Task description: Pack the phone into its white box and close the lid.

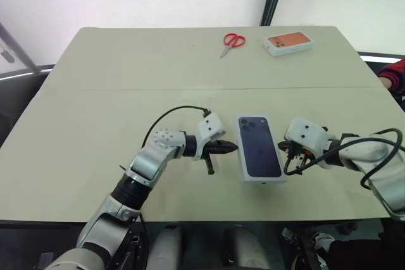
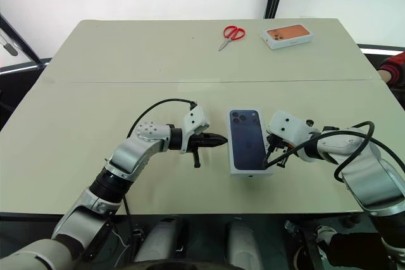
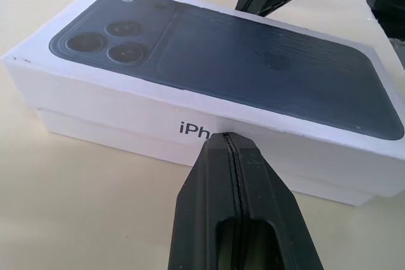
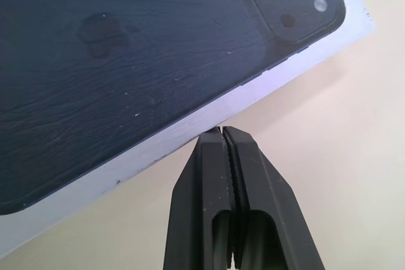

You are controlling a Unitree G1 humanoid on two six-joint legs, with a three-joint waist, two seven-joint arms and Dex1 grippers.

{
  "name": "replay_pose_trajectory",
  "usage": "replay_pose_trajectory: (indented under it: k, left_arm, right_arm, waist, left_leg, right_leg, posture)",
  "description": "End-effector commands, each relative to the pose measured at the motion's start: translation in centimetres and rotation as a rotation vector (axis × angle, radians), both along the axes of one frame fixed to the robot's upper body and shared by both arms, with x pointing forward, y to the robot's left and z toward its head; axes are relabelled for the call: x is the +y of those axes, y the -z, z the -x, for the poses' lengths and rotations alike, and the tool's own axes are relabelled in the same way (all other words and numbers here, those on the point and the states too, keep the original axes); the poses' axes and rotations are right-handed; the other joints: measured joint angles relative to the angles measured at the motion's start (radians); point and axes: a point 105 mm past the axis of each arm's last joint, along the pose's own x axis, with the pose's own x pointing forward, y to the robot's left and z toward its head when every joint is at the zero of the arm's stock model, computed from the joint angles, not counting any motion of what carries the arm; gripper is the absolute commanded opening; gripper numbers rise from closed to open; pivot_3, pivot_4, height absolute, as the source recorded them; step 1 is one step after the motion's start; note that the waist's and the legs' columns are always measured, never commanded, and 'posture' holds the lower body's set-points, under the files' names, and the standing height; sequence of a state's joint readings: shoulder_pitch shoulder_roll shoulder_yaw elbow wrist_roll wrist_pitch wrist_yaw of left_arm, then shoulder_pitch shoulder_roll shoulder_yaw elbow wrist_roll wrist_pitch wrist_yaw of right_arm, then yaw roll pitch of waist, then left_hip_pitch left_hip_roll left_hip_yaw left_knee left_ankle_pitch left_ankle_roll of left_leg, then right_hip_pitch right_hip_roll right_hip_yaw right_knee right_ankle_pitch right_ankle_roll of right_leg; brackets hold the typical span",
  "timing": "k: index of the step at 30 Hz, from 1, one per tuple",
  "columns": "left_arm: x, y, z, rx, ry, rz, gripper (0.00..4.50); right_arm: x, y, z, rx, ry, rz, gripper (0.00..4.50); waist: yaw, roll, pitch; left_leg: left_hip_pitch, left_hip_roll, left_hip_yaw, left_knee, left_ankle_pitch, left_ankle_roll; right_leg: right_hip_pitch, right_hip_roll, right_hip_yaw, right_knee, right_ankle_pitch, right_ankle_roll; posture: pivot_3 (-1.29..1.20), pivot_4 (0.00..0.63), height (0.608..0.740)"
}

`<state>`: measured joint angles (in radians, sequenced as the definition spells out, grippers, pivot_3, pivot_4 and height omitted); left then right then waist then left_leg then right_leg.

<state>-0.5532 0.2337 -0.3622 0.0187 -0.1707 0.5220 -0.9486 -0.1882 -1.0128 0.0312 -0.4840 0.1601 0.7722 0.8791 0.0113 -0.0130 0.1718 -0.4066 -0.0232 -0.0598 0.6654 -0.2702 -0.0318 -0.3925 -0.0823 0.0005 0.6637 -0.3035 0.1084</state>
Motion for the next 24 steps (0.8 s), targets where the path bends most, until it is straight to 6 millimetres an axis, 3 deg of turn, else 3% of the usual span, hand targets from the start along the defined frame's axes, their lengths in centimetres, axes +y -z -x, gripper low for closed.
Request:
replay_pose_trajectory:
  k: [1, 24]
  left_arm:
    - [-0.9, -1.3, 0.5, -0.033, 0.041, 0.042, 0.0]
    - [-0.1, -0.3, -0.5, -0.022, -0.014, 0.016, 0.0]
  right_arm:
    - [0.9, -1.3, 0.3, -0.046, -0.052, -0.002, 0.05]
    - [1.2, -1.4, -0.1, -0.064, -0.053, -0.003, 0.05]
  waist:
    - [0.0, 0.0, 0.0]
    - [0.0, 0.0, 0.0]
  left_leg:
    - [0.0, 0.0, 0.0, 0.0, 0.0, 0.0]
    - [0.0, 0.0, 0.0, 0.0, 0.0, 0.0]
  right_leg:
    - [0.0, 0.0, 0.0, 0.0, 0.0, 0.0]
    - [0.0, 0.0, 0.0, 0.0, 0.0, 0.0]
  posture:
    - [0.0, 0.15, 0.74]
    - [0.0, 0.15, 0.74]
